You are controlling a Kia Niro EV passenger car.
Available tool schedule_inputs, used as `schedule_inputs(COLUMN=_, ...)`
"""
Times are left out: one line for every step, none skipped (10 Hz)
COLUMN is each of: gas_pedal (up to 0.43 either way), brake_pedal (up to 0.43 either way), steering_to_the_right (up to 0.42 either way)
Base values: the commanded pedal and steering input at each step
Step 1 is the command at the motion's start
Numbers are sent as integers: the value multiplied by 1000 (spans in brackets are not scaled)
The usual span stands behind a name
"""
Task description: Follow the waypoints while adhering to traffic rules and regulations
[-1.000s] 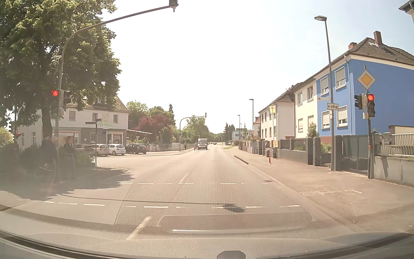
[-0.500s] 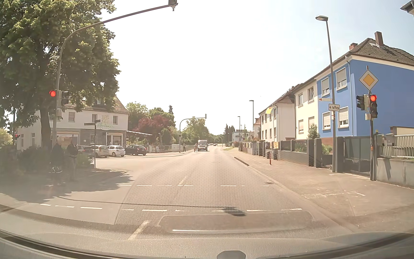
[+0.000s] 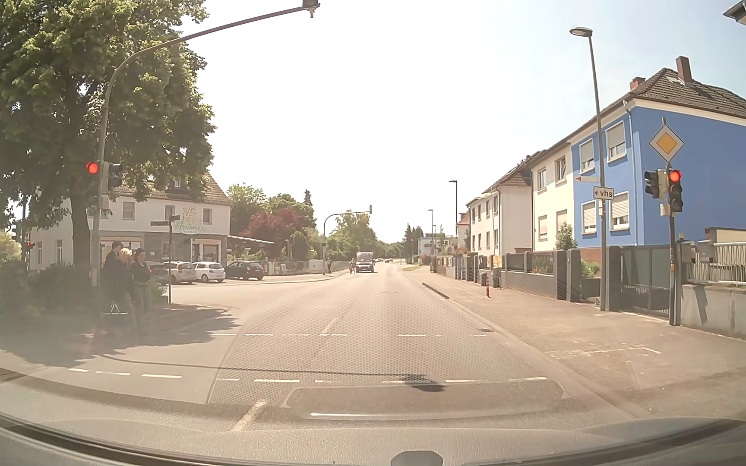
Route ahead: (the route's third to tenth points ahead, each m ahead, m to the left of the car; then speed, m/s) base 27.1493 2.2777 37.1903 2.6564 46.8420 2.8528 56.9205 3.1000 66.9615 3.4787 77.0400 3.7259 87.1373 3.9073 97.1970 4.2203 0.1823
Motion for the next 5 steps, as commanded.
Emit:
schedule_inputs(gas_pedal=0, brake_pedal=24, steering_to_the_right=1)
schedule_inputs(gas_pedal=0, brake_pedal=18, steering_to_the_right=1)
schedule_inputs(gas_pedal=0, brake_pedal=12, steering_to_the_right=1)
schedule_inputs(gas_pedal=0, brake_pedal=0, steering_to_the_right=1)
schedule_inputs(gas_pedal=0, brake_pedal=0, steering_to_the_right=1)
